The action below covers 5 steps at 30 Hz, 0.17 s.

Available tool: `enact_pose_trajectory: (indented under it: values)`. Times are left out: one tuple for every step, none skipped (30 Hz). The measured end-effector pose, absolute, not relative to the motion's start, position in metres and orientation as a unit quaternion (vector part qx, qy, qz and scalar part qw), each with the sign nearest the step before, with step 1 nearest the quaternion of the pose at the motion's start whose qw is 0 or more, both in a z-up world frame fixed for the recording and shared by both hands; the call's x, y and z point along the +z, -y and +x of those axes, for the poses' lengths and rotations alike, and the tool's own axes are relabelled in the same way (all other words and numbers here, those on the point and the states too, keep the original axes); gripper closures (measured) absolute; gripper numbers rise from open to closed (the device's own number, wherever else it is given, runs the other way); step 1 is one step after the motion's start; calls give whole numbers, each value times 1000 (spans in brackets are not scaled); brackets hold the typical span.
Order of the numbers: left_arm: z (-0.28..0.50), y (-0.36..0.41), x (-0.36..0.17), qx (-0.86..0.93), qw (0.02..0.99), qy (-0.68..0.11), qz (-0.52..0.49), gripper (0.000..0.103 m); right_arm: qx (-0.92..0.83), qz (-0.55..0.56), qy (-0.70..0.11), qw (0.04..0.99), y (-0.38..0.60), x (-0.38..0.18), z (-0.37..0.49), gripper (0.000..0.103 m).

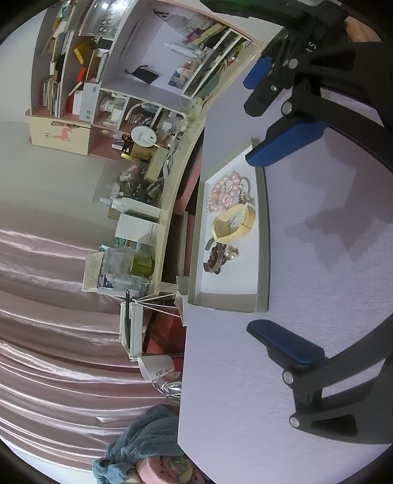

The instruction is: Organize jewelry

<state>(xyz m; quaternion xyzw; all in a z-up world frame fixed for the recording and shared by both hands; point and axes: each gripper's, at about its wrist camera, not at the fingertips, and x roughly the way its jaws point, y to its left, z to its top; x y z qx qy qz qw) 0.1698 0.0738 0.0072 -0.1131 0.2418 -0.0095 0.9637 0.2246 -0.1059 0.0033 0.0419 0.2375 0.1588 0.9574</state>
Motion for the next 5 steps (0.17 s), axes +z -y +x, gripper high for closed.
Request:
enact_pose_trajectory:
  values:
    - [170, -74, 7, -10, 963, -243, -114, 2, 159, 42, -237, 957, 106, 3, 224, 1]
    - [171, -75, 7, -11, 963, -244, -115, 2, 158, 42, -238, 958, 106, 3, 224, 1]
    - [172, -77, 6, -10, 963, -245, -115, 2, 158, 43, -238, 957, 106, 3, 224, 1]
    - [171, -77, 6, -10, 963, -245, -116, 2, 158, 43, -238, 957, 107, 6, 225, 1]
    - [170, -76, 6, -10, 963, -245, -116, 2, 158, 44, -238, 957, 107, 8, 226, 1]
